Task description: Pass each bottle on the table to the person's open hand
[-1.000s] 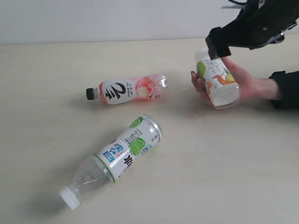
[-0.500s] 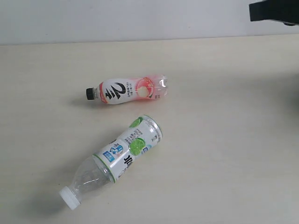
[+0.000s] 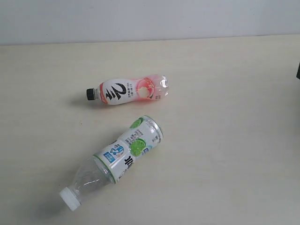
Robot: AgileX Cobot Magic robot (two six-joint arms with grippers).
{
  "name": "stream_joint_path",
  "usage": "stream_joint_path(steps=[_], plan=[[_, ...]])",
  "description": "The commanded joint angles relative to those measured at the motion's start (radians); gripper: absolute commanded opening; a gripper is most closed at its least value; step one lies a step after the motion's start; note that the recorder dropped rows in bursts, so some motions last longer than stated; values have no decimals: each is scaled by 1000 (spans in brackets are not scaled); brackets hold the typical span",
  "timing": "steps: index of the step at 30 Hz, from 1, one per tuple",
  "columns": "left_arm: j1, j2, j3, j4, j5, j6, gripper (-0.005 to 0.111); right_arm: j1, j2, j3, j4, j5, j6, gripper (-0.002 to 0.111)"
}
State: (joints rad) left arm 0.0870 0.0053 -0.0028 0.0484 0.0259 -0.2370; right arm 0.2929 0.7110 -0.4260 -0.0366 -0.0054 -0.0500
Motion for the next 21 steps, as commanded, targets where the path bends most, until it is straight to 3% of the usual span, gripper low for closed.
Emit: stream_joint_path(steps=[1, 11, 21], plan=[[2, -5, 3, 0, -6, -6, 1, -2, -11, 5, -8, -13, -40, 0], [2, -5, 3, 0, -6, -6, 1, -2, 27, 5, 4, -95, -53, 0], [2, -5, 3, 0, -6, -6, 1, -2, -227, 1, 4, -26, -55, 0]])
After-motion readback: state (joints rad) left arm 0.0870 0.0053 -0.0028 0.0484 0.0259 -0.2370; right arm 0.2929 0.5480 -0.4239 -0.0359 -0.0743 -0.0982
